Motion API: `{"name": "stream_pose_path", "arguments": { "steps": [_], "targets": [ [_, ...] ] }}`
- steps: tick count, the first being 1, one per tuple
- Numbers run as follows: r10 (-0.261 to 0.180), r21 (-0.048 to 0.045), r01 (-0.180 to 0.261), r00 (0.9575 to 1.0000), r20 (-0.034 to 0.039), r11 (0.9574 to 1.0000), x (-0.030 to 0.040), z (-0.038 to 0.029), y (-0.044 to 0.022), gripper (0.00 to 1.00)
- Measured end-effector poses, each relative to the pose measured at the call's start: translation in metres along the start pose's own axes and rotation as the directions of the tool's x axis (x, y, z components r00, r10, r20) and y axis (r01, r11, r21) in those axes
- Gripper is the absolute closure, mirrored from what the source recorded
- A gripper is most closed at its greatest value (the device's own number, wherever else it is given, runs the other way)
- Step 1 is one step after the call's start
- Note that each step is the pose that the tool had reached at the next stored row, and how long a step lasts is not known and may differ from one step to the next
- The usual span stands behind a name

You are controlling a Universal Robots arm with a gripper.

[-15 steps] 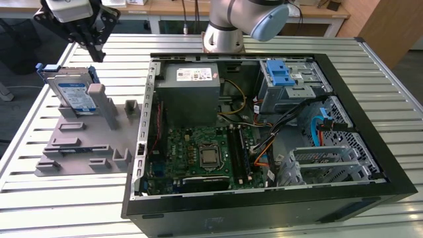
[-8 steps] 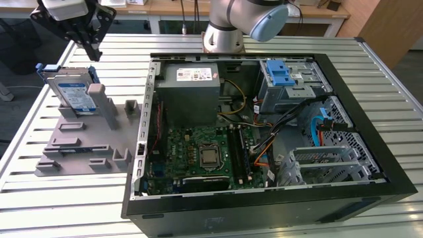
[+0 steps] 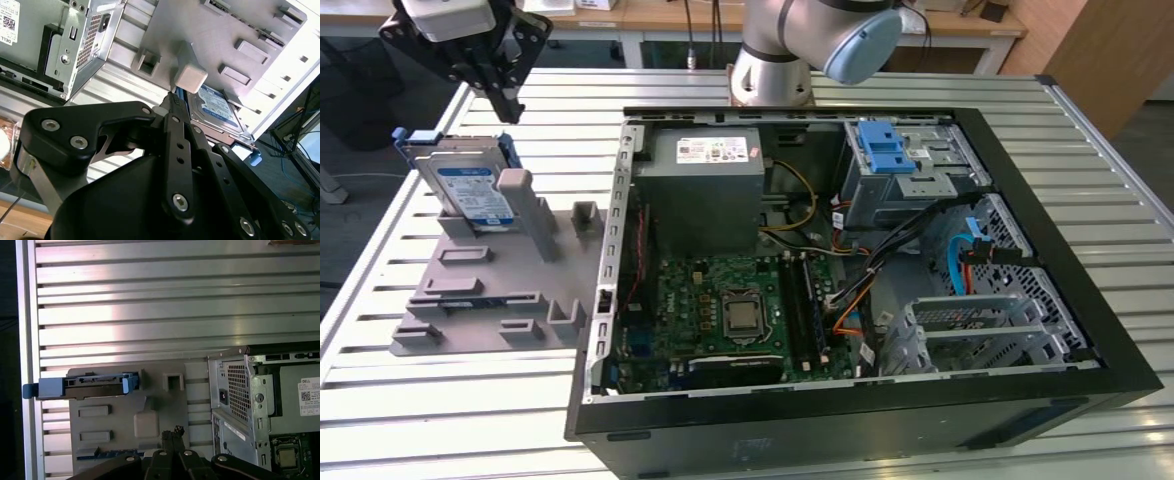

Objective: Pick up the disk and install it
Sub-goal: 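Reach for the disk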

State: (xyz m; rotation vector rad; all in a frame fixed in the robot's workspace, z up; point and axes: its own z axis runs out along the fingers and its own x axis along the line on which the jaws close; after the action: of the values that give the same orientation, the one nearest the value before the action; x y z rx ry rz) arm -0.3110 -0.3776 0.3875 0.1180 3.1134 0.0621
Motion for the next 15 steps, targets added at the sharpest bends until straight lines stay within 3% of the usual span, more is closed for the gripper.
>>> {"name": "stream_pose_path", "arguments": {
  "steps": [15],
  "targets": [
    [0.000,0.0000,0.000,1.0000,0.0001,1.0000,0.0028,0.0003,0.0001,0.89]
  ]
}}
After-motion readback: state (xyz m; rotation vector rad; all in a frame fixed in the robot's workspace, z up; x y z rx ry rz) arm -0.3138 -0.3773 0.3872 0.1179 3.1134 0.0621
